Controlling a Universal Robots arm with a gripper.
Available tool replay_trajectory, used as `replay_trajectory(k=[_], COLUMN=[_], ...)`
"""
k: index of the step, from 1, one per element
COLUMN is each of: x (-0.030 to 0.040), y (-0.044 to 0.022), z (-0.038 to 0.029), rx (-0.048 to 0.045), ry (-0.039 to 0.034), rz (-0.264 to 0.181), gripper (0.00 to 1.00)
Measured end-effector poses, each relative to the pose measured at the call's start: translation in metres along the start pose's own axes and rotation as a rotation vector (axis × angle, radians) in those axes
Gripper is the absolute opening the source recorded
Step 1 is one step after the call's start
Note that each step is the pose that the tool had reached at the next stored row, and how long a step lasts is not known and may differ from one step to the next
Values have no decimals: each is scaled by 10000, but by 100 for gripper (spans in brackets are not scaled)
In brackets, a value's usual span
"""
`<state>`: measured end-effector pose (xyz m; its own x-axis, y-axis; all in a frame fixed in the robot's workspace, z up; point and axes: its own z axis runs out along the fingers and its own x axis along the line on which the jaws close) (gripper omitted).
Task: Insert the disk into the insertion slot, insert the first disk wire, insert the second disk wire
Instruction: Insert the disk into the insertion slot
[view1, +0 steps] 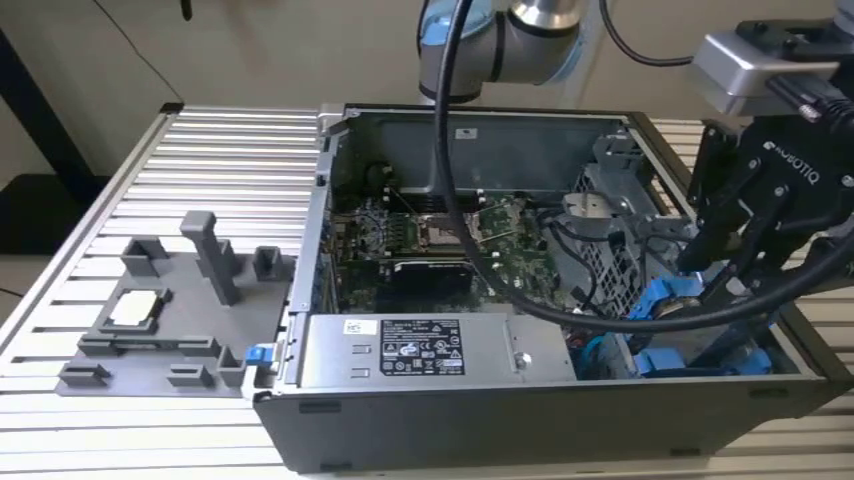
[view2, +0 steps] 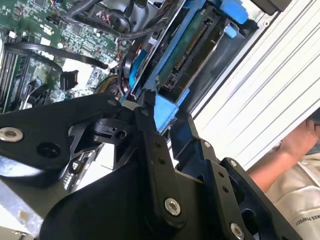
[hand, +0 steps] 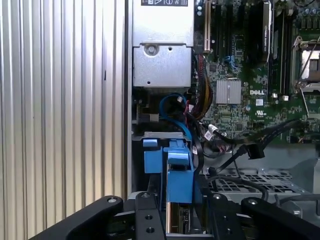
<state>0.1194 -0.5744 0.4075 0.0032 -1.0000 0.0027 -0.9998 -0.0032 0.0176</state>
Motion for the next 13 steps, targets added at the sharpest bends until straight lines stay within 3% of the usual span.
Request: replay_trajectory(k=[4,8,10,13], x=[0,-1,-1,-1], y=[3,2,-4,-36], z=[-168,-184,-179,-168], rx=[0,3,5,11], ry=[12,-4,-158,-334], rz=[0,9,7,4], gripper=[40,40,40,40])
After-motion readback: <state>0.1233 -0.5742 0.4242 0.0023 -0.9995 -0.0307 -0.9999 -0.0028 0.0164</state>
